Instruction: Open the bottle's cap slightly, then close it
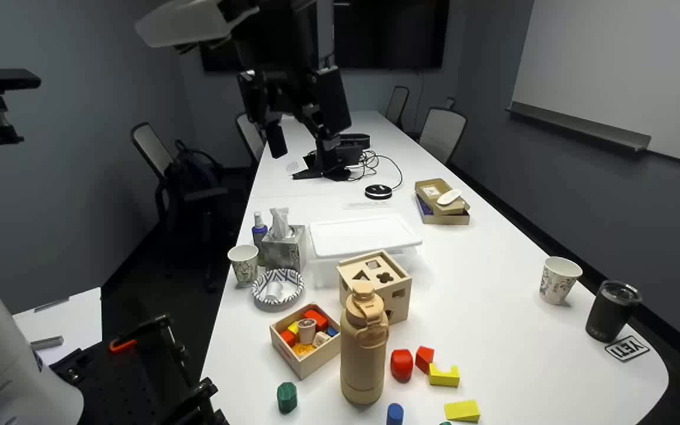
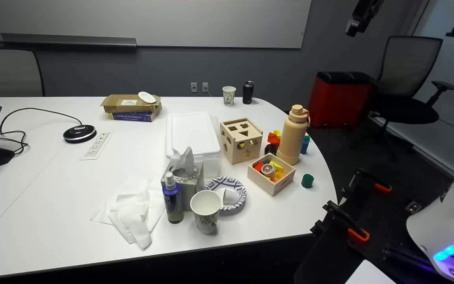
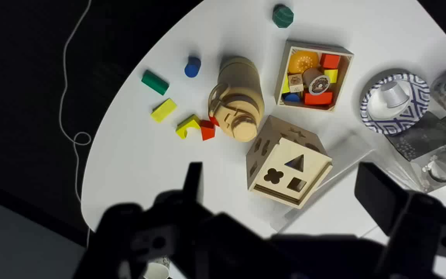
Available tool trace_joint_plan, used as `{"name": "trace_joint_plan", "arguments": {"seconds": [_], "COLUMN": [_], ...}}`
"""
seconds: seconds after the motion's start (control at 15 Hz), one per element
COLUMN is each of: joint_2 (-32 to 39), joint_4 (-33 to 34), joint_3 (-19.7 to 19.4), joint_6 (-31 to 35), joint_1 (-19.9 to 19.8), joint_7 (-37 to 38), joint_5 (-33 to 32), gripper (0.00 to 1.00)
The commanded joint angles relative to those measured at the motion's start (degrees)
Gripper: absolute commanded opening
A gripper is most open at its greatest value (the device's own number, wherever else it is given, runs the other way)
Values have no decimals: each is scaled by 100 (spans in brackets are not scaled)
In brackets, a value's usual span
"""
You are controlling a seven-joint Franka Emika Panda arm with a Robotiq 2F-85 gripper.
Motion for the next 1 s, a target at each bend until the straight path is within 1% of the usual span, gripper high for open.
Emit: {"name": "trace_joint_plan", "arguments": {"seconds": [0.0, 0.2, 0.47, 0.67, 0.93], "joint_2": [16, 308, 1011, 1802, 2916], "joint_4": [11, 173, 508, 835, 1259], "joint_3": [64, 53, 44, 49, 148], "joint_6": [-10, -61, -9, 206, 516], "joint_1": [-73, 22, 109, 141, 59], "joint_7": [-39, -47, -63, -64, -107], "joint_5": [51, 172, 399, 570, 567], "gripper": [100, 100, 100, 100, 100]}}
